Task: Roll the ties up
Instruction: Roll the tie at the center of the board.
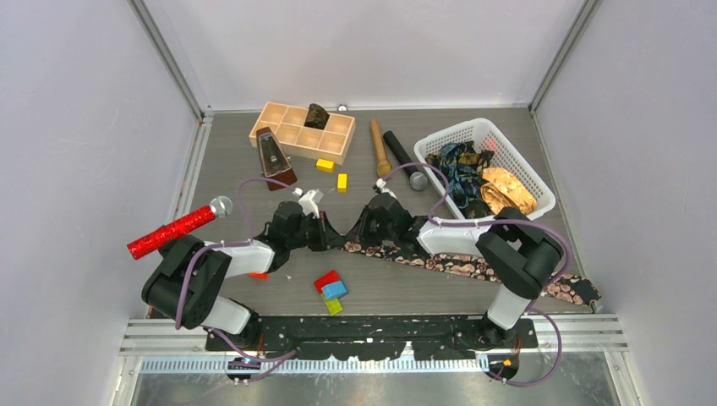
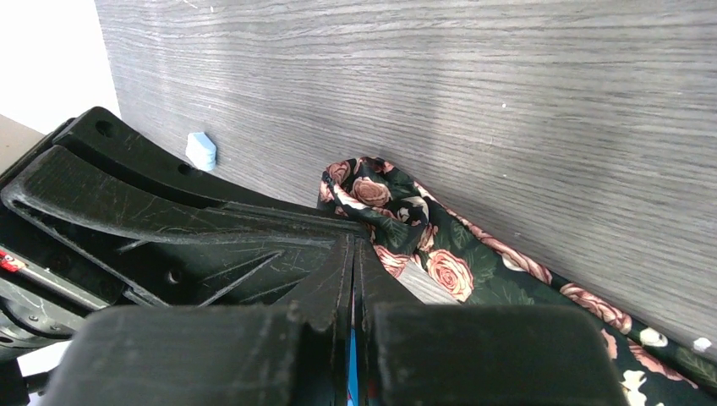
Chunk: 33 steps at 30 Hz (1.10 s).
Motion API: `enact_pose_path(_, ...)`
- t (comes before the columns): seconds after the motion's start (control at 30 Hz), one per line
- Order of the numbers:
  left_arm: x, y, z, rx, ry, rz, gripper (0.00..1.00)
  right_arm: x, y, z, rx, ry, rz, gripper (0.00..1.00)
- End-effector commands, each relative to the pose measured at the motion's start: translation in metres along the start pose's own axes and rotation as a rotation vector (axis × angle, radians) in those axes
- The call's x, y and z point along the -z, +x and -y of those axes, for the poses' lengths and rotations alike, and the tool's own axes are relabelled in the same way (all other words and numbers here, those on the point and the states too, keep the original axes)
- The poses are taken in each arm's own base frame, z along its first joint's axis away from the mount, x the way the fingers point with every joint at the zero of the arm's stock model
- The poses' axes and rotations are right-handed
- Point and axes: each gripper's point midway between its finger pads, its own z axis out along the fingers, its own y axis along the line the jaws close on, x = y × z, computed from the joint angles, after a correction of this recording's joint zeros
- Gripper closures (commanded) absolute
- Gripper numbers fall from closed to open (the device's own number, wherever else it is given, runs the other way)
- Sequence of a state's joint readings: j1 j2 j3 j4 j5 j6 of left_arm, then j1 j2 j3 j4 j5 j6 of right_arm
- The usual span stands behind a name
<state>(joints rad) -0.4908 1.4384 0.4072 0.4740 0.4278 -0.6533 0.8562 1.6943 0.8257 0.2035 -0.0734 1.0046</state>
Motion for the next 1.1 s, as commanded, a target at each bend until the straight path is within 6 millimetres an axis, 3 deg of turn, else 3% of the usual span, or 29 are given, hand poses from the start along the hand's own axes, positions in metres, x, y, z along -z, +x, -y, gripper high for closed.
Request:
enact_pose_path(0.0,-0.003,-0.019,0.014,-0.037,0.046,0.057,1.00,-0.005,-0.002,-0.015,-0.018,-0.050,-0.007,0.99)
enact_pose_path(0.47,-0.004,-0.022,0.011,-0.035,0.025,0.068,1.00,-0.014,0.005,0.014,-0.042,0.083,-0.024,1.00)
enact_pose_path(0.77,-0.003,-0.025,0.012,-0.031,0.019,0.076,1.00,-0.015,0.005,0.020,-0.036,0.115,-0.029,1.00)
enact_pose_path(0.97,0.010,-0.039,0.021,-0.042,0.015,0.126,0.71,-0.017,0.008,0.023,-0.039,0.120,-0.039,1.00)
enact_pose_path(1.07,0.018,-0.043,0.017,-0.044,-0.030,0.153,0.63,-0.018,0.008,0.023,-0.040,0.120,-0.039,1.00)
